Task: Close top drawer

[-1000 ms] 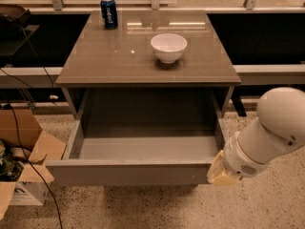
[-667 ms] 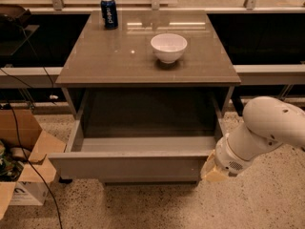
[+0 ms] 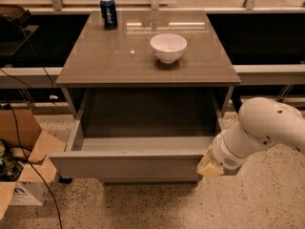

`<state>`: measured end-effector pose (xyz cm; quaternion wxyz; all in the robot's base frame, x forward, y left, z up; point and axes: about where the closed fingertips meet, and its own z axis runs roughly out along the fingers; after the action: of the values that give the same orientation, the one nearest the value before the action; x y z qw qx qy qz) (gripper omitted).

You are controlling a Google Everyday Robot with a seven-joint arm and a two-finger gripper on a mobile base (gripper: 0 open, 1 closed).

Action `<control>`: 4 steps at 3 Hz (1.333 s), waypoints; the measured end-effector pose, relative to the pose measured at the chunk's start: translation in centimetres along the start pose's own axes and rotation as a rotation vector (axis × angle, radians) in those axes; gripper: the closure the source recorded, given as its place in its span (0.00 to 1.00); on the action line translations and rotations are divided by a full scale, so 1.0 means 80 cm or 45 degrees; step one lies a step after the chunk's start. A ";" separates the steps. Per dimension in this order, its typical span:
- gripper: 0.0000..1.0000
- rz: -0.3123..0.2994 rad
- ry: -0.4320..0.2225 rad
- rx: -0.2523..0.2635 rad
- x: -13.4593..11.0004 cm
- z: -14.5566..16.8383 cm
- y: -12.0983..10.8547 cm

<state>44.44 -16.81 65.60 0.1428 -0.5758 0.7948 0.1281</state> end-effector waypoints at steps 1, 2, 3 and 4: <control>1.00 0.000 -0.002 0.008 -0.001 0.001 0.000; 1.00 -0.022 -0.044 0.072 -0.017 0.008 -0.032; 1.00 -0.044 -0.088 0.118 -0.025 0.016 -0.062; 1.00 -0.054 -0.147 0.179 -0.045 0.021 -0.120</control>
Offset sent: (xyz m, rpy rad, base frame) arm 0.1663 0.0356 0.0076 0.0958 -0.3230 -0.0636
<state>54.77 -15.93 65.06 0.2313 -0.5727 0.7798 0.1020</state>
